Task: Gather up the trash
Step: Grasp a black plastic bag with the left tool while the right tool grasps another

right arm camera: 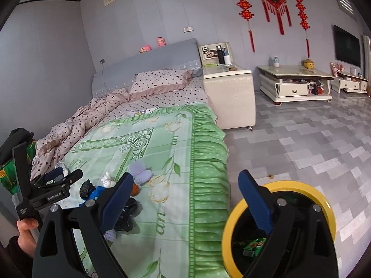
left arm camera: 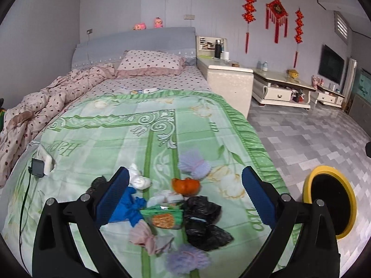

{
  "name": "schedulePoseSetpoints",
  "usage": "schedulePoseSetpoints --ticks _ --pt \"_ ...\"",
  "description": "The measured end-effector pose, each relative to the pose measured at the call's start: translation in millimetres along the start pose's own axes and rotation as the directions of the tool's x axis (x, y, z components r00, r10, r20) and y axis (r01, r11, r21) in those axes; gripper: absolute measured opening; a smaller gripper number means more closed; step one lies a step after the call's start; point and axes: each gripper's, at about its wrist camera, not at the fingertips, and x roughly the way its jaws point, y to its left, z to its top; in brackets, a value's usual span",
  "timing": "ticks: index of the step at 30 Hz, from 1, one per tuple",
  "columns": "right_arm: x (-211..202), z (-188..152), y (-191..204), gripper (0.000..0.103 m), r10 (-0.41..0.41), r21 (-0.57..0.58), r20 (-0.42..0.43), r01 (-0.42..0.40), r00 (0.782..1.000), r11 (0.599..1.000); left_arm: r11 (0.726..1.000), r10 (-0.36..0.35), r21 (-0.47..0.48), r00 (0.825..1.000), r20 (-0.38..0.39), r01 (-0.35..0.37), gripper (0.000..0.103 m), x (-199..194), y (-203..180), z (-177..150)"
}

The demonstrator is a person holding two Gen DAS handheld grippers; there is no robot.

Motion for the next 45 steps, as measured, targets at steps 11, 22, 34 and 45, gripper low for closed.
schedulePoseSetpoints --ticks 11,22,34,45 --pt "72.4 -14.4 73.5 0.088 0.07 -0.089 -0.131 -0.082 0.989 0.993 0.99 0.106 -0.09 0.993 -0.056 -0.11 0.093 38.3 100.7 -10.3" --pt "145.6 -43.9 116.4 0.088 0.087 -0.147 -0.271 -0.131 0.959 0.98 0.973 0.148 -0.155 0.979 -0.143 -0.17 0.093 92.3 166.0 -43.5" --pt "204.6 -86.8 133.5 0.088 0.081 -0.18 -0.416 -0.169 0.906 0.969 0.957 0.141 -0.216 0.963 -0.231 -0.192 0.093 152.4 206.4 -74.5" --pt "247.2 -111.9 148.5 0.065 0.1 -0.19 -0.515 -0.227 0.851 0.955 0.969 0.101 -0.19 0.953 -0.284 -0.159 0.069 194.0 207.9 -88.3"
